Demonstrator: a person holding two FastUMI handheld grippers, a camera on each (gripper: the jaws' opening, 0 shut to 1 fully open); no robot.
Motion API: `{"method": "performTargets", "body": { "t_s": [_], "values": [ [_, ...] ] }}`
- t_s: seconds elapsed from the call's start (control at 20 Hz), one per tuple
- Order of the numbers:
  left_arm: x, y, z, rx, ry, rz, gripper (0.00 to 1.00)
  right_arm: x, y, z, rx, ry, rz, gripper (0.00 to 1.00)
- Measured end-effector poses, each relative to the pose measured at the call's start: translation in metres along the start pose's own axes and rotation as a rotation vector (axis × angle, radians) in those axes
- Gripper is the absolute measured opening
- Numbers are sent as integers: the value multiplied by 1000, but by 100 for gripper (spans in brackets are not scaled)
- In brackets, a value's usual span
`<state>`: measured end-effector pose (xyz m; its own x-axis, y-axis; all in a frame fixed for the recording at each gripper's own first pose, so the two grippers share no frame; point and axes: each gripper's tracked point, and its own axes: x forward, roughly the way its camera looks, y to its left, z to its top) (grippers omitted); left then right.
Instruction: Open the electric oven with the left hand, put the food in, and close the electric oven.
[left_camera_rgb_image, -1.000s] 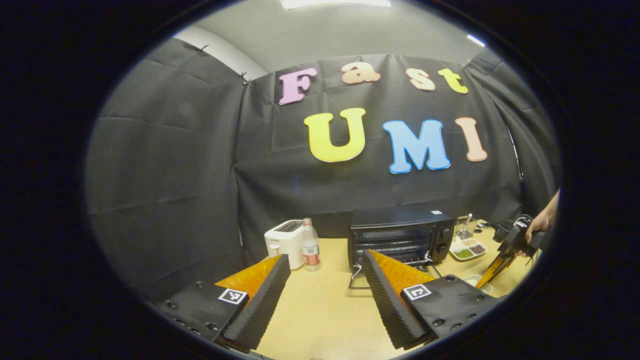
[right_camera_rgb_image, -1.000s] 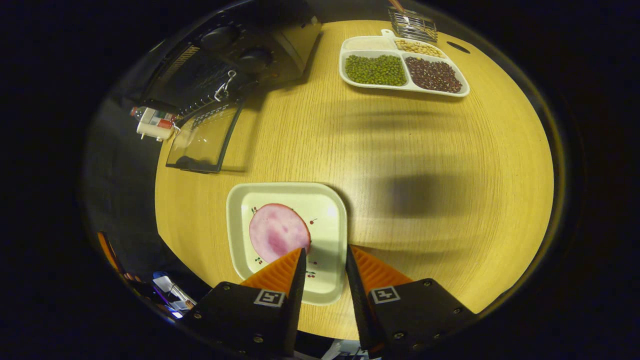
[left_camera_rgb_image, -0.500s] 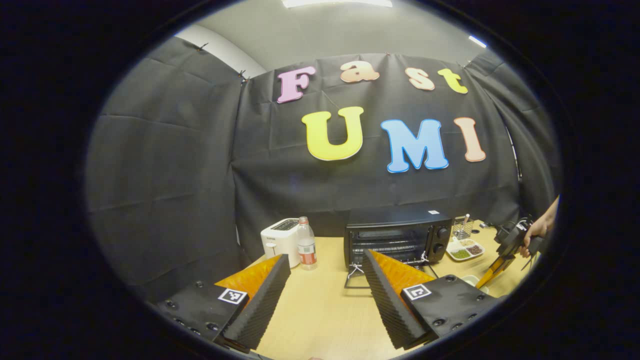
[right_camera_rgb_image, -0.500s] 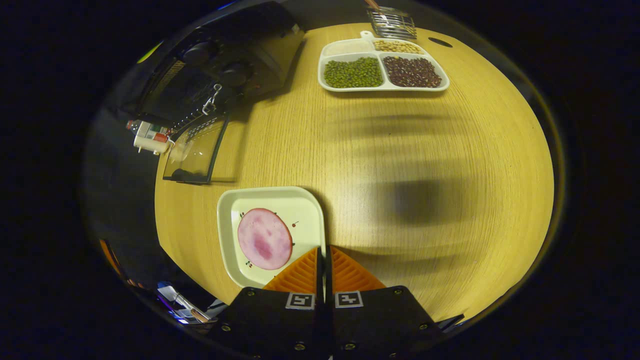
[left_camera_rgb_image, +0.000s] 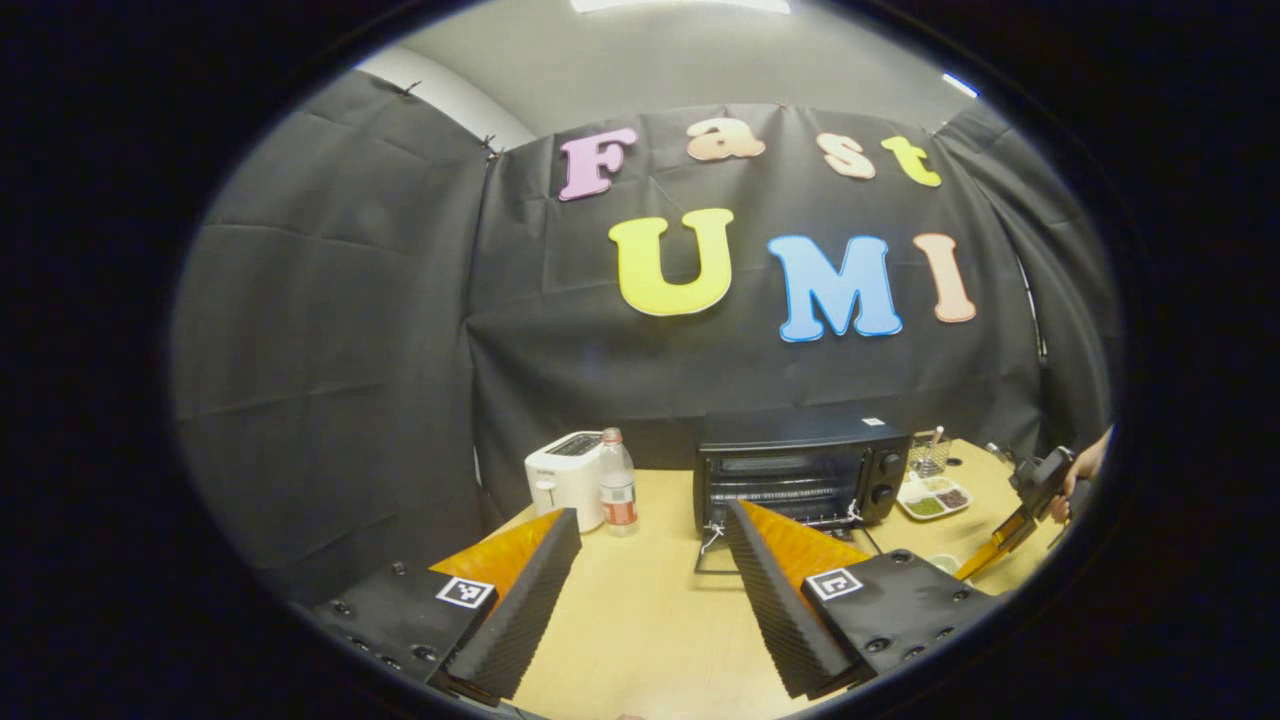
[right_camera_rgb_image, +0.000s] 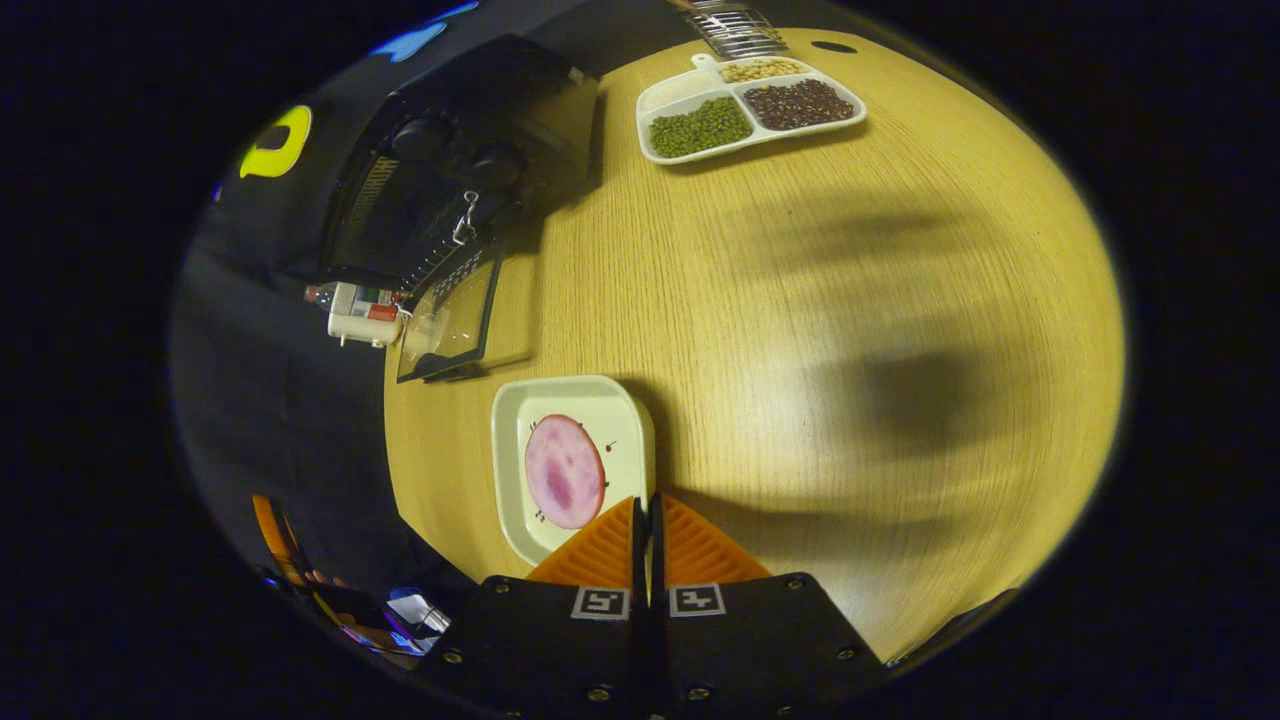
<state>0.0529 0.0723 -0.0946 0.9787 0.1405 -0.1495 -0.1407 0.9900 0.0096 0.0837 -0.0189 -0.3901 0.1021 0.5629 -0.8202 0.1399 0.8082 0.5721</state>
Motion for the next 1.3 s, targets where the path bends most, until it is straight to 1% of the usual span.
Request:
{"method": "performTargets", "body": {
  "t_s": [0.1, 0.25, 0.45, 0.5, 0.75, 0.9, 1.0, 1.05, 1.15, 1.3],
  "values": [
    [2, -2, 1, 4, -1, -6, 97, -3, 7, -4, 15, -5, 29, 0],
    [3, -7, 4, 3, -6, -20, 97, -10, 28, -5, 68, -21, 115, 0],
    [6, -14, 6, 15, -17, -33, 97, -20, 53, 7, 121, -65, 173, 0],
    [7, -13, 8, 16, -20, -34, 100, -24, 60, 11, 131, -83, 185, 0],
    [19, -10, 8, 8, -32, -34, 100, -37, 94, 52, 182, -205, 194, 0],
    [30, -4, 3, -15, -25, -30, 100, -38, 116, 77, 213, -268, 201, 0],
    [37, 2, 1, -22, -22, -26, 100, -32, 129, 93, 243, -298, 206, 1],
    [41, 4, 0, -23, -19, -25, 97, -28, 134, 99, 254, -303, 204, 1],
    [49, 12, -3, -26, -17, -21, 97, -16, 145, 109, 270, -314, 187, 0],
    [59, 26, -9, -32, -6, -9, 97, 1, 164, 124, 303, -325, 193, 0]
  ]
}}
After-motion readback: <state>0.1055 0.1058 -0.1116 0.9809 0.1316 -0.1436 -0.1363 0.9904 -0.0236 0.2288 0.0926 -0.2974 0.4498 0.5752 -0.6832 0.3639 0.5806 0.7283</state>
